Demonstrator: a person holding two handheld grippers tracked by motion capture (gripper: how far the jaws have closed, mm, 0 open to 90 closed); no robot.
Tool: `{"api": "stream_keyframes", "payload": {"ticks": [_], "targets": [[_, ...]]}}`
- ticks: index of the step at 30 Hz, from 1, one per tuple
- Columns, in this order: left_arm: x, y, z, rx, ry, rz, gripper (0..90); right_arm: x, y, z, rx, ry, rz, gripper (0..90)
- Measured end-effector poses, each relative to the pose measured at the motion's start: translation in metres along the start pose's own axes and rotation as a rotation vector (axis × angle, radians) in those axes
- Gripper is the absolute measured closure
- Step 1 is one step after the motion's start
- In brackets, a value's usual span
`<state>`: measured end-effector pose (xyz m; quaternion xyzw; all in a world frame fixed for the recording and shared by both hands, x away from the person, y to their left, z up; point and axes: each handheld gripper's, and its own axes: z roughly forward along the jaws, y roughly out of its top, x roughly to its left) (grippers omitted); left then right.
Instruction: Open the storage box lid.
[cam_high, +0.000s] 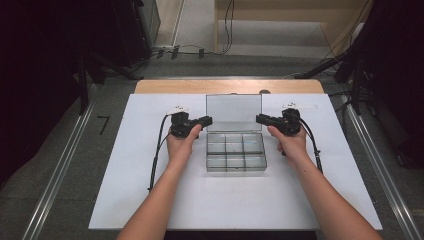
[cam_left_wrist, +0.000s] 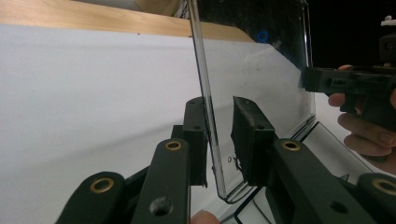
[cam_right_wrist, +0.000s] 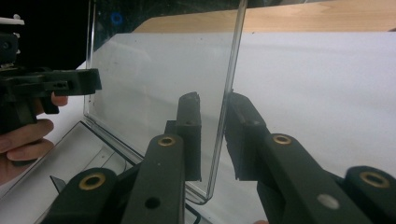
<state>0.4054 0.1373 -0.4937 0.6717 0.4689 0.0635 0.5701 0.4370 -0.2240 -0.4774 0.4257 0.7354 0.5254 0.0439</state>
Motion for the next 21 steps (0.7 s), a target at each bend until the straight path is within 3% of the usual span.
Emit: {"api": "stream_keyframes", "payload": {"ticks": [21], "targets": [[0.006,-0.006,0.008,0.06,0.023,-0.034,63.3,-0.011,-0.01,0.015,0.022,0.021,0.111,63.8]]}}
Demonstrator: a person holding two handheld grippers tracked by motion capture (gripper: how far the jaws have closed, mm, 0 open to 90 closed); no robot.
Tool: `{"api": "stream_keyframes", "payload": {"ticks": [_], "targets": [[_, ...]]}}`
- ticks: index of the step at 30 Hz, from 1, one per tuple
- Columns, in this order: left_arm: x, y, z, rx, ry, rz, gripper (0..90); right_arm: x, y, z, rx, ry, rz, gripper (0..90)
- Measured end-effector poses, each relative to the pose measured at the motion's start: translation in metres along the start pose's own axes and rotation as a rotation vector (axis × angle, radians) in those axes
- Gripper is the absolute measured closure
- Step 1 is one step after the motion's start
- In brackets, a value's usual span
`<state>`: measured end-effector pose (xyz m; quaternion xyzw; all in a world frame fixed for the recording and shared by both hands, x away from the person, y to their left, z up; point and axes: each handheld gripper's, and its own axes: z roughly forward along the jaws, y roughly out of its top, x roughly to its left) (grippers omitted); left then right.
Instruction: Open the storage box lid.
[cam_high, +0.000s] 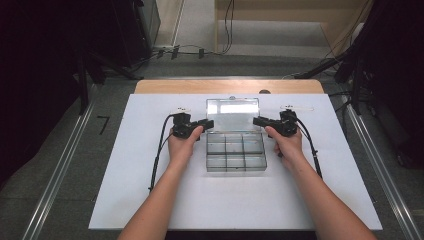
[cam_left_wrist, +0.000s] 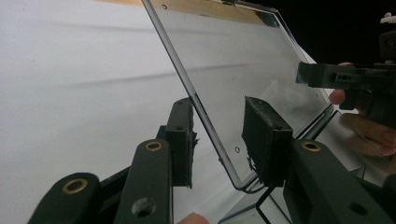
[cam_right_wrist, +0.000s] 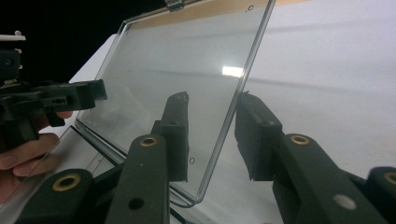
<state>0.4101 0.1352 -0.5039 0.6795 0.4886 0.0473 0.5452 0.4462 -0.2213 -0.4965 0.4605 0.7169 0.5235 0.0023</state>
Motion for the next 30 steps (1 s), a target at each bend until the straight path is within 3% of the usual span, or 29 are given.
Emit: {"api": "stream_keyframes", "payload": {"ticks": [12,24,30], "targets": [[-0.0002,-0.0017,0.0022,0.02,0.02,-0.01,56.6,-0.0013,-0.0031,0.0045,0.026,-0.005,0.021,57.5],[-0.0033,-0.003,0.0043,0.053,0.04,0.015,47.9,-0.0034,-0.0055,0.0089,0.061,0.005,0.061,50.1],[-0.0042,-0.0027,0.0039,0.059,0.048,0.024,34.9,-0.002,-0.0055,0.0103,0.081,-0.005,0.061,43.7]]}}
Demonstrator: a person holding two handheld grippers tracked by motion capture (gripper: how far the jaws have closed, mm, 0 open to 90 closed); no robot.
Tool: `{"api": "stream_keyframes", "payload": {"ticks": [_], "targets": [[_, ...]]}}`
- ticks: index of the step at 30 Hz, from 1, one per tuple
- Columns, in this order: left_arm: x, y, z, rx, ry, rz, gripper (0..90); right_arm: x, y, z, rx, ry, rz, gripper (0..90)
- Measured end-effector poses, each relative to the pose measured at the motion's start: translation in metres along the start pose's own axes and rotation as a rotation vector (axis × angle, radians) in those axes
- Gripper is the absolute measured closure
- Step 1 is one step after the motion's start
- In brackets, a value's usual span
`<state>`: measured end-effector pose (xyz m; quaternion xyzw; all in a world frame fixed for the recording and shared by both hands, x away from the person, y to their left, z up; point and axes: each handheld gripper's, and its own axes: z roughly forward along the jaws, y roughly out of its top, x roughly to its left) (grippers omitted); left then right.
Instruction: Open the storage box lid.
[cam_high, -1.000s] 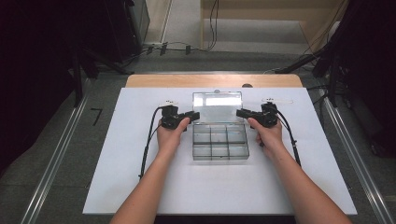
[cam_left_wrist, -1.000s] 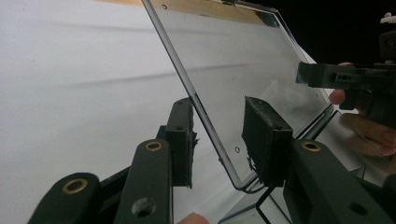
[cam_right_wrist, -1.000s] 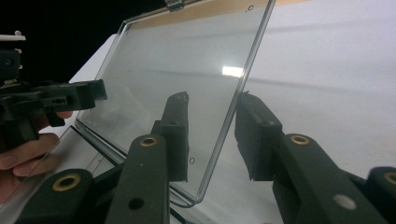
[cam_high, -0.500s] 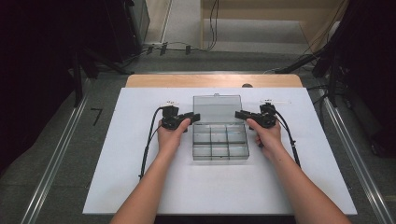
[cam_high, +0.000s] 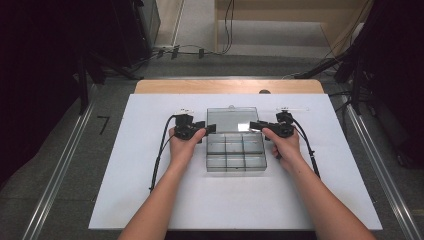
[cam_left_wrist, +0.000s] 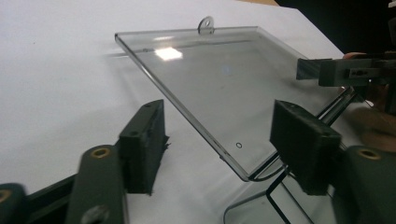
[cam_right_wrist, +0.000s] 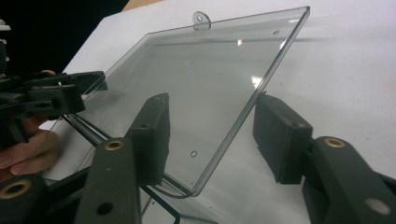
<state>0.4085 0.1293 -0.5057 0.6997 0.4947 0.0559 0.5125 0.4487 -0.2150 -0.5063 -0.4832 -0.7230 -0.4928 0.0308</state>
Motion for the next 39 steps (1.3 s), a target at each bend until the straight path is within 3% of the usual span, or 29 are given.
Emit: {"api": "stream_keyframes", "payload": {"ticks": [2,8,13,18,25,39], "targets": [[0.0,0.0,-0.001,-0.002,-0.003,0.008,30.7,0.0,0.0,0.0,0.004,-0.021,-0.005,40.5],[-0.005,0.0,-0.007,-0.039,0.01,0.035,16.5,0.003,0.004,-0.008,-0.026,-0.003,-0.022,27.7],[-0.01,0.001,-0.015,-0.066,0.008,0.064,8.8,0.011,0.007,-0.018,-0.049,-0.023,-0.087,19.4],[-0.014,0.001,-0.026,-0.08,-0.027,0.095,2.8,0.019,0.006,-0.029,-0.058,-0.042,-0.142,8.7],[-0.023,-0.001,-0.039,-0.101,-0.062,0.127,0.0,0.029,0.0,-0.043,-0.065,-0.049,-0.223,1.2],[-0.037,-0.007,-0.062,-0.13,-0.088,0.161,0.0,0.046,-0.016,-0.065,-0.07,-0.086,-0.334,0.0]]}}
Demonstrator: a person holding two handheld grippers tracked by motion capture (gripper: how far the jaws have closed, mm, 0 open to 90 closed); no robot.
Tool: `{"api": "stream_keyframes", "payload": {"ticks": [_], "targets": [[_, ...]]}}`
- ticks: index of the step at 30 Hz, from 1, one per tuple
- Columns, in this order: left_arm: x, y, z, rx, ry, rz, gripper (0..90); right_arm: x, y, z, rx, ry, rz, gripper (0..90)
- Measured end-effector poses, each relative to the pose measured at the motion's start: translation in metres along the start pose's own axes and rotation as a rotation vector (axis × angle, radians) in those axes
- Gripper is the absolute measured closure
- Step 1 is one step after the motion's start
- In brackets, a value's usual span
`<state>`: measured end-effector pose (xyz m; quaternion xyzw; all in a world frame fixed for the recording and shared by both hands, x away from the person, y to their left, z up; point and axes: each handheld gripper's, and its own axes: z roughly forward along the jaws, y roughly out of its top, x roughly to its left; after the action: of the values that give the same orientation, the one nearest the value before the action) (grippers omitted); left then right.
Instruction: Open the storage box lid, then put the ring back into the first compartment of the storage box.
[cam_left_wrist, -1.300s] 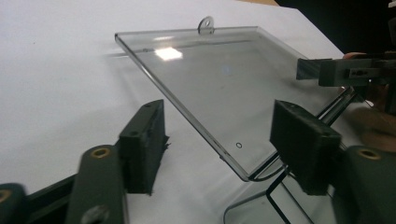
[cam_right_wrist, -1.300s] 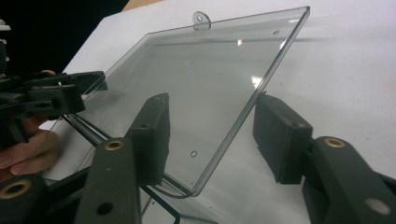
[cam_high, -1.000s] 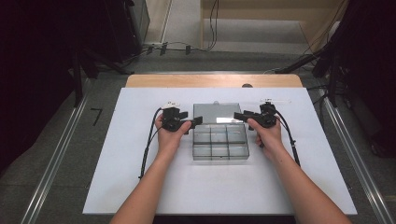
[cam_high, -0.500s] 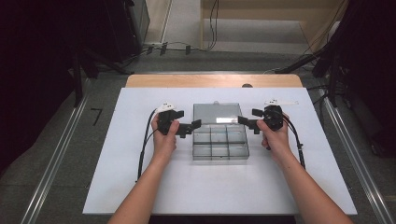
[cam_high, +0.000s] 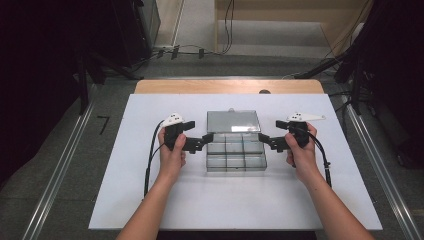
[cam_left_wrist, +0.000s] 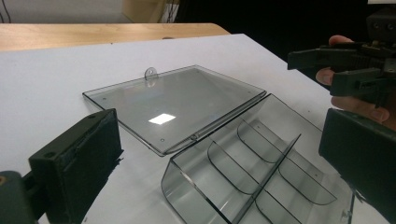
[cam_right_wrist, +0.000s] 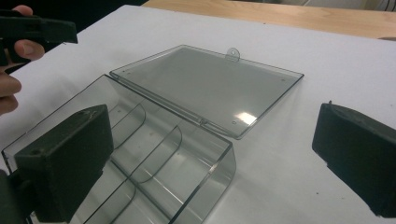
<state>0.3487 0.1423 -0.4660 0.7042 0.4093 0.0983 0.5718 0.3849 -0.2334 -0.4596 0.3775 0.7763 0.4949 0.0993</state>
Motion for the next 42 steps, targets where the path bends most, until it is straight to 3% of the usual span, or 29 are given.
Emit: {"api": "stream_keyframes", "payload": {"ticks": [20,34,42], "targets": [[-0.022,-0.009,-0.028,-0.014,-0.006,0.065,0.0,0.004,-0.014,-0.036,0.0,-0.036,-0.042,0.0],[-0.028,-0.028,-0.049,-0.014,0.025,0.107,0.0,-0.006,-0.033,-0.062,0.028,-0.054,-0.015,0.0],[-0.028,-0.037,-0.067,-0.035,0.037,0.095,0.0,-0.011,-0.043,-0.075,0.032,-0.054,0.001,0.0]]}}
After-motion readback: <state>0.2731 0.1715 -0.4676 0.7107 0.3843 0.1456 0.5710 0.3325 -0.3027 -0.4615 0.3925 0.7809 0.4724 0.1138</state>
